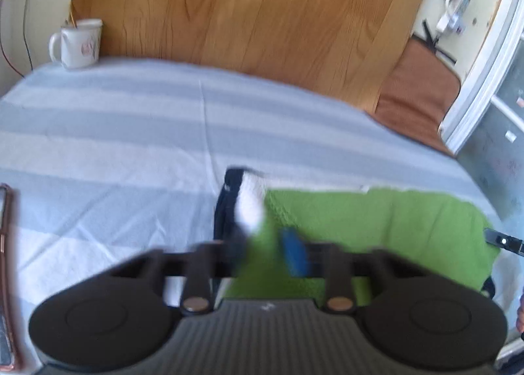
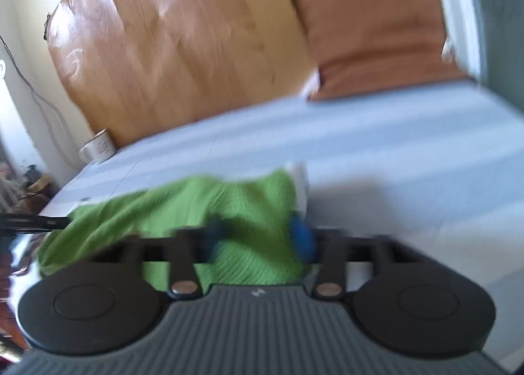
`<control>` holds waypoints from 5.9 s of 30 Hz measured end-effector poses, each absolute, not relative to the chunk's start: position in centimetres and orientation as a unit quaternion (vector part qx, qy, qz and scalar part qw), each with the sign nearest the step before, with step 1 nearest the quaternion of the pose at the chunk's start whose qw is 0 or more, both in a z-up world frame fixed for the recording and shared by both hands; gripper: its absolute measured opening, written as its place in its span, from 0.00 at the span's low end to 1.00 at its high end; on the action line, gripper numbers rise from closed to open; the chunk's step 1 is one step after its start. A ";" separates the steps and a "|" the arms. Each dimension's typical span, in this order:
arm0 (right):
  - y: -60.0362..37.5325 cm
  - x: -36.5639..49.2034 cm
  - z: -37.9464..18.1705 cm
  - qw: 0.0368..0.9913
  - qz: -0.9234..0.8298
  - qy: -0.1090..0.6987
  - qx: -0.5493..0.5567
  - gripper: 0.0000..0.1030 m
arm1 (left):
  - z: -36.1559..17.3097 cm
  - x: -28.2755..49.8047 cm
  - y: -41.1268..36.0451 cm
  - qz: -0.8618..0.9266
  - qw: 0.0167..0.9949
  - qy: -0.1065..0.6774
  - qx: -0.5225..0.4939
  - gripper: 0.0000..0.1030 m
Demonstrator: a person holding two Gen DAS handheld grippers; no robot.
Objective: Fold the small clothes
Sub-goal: 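Release the folded sweater and smooth the green top with both grippers, then press both open grippers flat on the folded green sweater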
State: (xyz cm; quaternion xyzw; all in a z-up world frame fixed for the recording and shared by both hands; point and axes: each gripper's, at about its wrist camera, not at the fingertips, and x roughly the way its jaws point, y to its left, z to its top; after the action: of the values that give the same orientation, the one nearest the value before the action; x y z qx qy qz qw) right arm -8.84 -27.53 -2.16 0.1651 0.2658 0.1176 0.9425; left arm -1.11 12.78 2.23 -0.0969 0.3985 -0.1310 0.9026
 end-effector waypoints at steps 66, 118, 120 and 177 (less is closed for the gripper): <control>-14.0 -13.3 -2.8 0.936 0.274 0.194 0.105 0.64 | -0.1 -6.3 6.3 -0.221 0.906 0.337 -0.127 0.52; -15.6 -12.4 -5.6 0.935 0.214 0.192 0.205 0.93 | -0.4 -6.7 4.9 -0.255 0.898 0.331 -0.140 1.00; -15.5 -12.4 -5.6 0.936 0.214 0.191 0.204 0.93 | -0.4 -6.7 5.0 -0.255 0.897 0.331 -0.140 1.00; -15.6 -12.3 -5.6 0.937 0.220 0.187 0.197 0.94 | -0.7 -6.7 5.1 -0.253 0.901 0.325 -0.136 1.00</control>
State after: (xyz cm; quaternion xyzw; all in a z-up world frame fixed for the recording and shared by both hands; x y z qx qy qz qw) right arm -12.26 -15.61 -5.62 0.1968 0.1870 0.2201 0.9369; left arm -6.72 5.05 -0.73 -0.1357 0.3253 -0.2530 0.9010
